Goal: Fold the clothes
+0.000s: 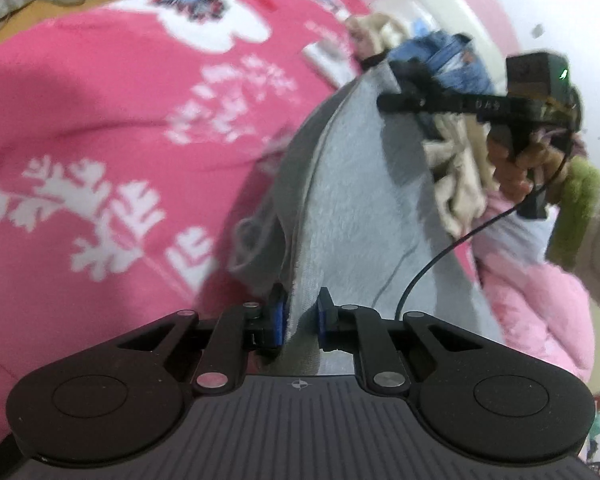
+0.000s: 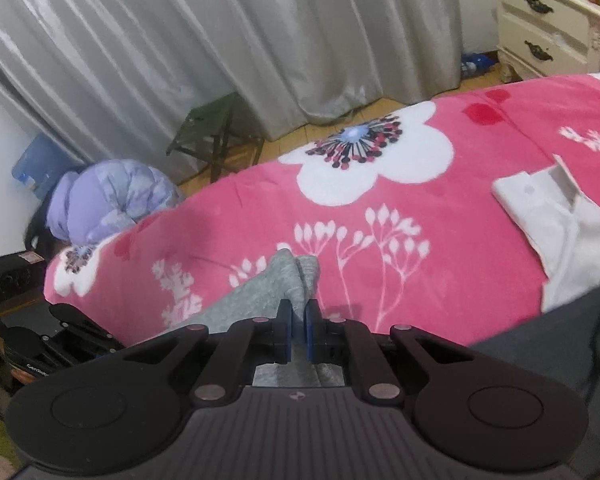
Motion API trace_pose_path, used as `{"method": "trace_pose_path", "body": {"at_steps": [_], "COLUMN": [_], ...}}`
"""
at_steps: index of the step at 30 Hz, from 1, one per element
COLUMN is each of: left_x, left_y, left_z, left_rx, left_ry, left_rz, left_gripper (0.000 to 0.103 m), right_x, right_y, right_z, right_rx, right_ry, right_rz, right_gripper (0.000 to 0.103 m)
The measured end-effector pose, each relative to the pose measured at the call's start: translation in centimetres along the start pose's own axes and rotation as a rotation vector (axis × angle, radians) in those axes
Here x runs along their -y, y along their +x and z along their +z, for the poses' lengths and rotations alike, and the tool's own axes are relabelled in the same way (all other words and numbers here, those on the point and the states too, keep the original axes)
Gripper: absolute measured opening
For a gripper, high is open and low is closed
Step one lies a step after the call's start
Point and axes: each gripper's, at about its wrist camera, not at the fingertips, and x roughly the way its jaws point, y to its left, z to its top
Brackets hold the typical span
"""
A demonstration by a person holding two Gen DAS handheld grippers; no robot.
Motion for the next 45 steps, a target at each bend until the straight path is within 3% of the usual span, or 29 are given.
{"method": "trace_pose_path", "body": {"at_steps": [2,3,5,7,8,10,14,17,20,23,26,29,31,38,41,43,45], "left_x": [-0.8,-1.0,-1.1,-1.3,-1.5,-1.7,-1.0,0.6,2.5,4.1,5.7,8.5,10.3,13.3,13.4,13.3,12.2], "left_y": [0.9,1.3,1.3,0.5,0.1,-0.6,-1.3,-1.2,-0.1,1.8,2.8,2.4,1.9,4.1,5.6,4.5,3.2], "left_z": [0.3,0.6,0.8,1.0,1.1,1.4,2.5,3.0,3.2,2.7,1.7,-0.7,-2.7,-6.8,-8.3,-8.3,-7.4], "left_rx": [-0.046,-0.069,-0.091,-0.074,-0.062,-0.033,0.039,0.075,0.064,0.026,0.011,-0.005,-0.036,-0.131,-0.161,-0.125,-0.096], "left_ry": [-0.006,0.0,0.015,0.022,0.02,0.023,0.072,0.136,0.239,0.358,0.492,0.779,0.935,1.12,1.232,1.296,1.281], "left_rz": [0.039,0.058,0.122,0.131,0.137,0.16,0.184,0.151,0.122,0.156,0.223,0.25,0.221,0.125,0.19,0.241,0.268], "left_gripper": [0.02,0.028,0.032,0.032,0.035,0.035,0.035,0.036,0.038,0.043,0.044,0.053,0.054,0.053,0.047,0.047,0.049], "right_x": [0.0,0.0,0.2,0.6,1.0,1.7,1.2,-1.4,-6.1,-11.4,-15.0,-16.8,-17.1,-16.4,-15.4,-16.2,-17.1], "right_y": [2.6,3.8,4.4,2.5,0.7,-3.4,-12.3,-18.8,-23.4,-23.6,-20.3,-15.8,-13.3,-6.4,-4.5,-5.3,-6.5], "right_z": [0.0,0.0,-0.4,-1.3,-2.1,-4.3,-11.9,-19.4,-26.7,-30.5,-32.1,-32.7,-32.8,-32.3,-32.7,-32.3,-32.2], "right_rx": [-0.059,-0.088,-0.097,-0.023,0.034,0.134,0.334,0.48,0.525,0.397,0.24,0.113,0.061,-0.153,-0.271,-0.26,-0.221], "right_ry": [-0.012,-0.011,0.023,0.079,0.127,0.233,0.457,0.625,0.727,0.695,0.611,0.522,0.472,0.163,0.078,0.059,0.076], "right_rz": [-0.049,-0.074,-0.131,-0.166,-0.186,-0.241,-0.342,-0.418,-0.57,-0.712,-0.804,-0.885,-0.906,-1.002,-1.019,-1.034,-1.05], "right_gripper": [0.009,0.013,0.022,0.027,0.036,0.038,0.038,0.038,0.04,0.04,0.04,0.039,0.039,0.038,0.011,0.007,0.007]}}
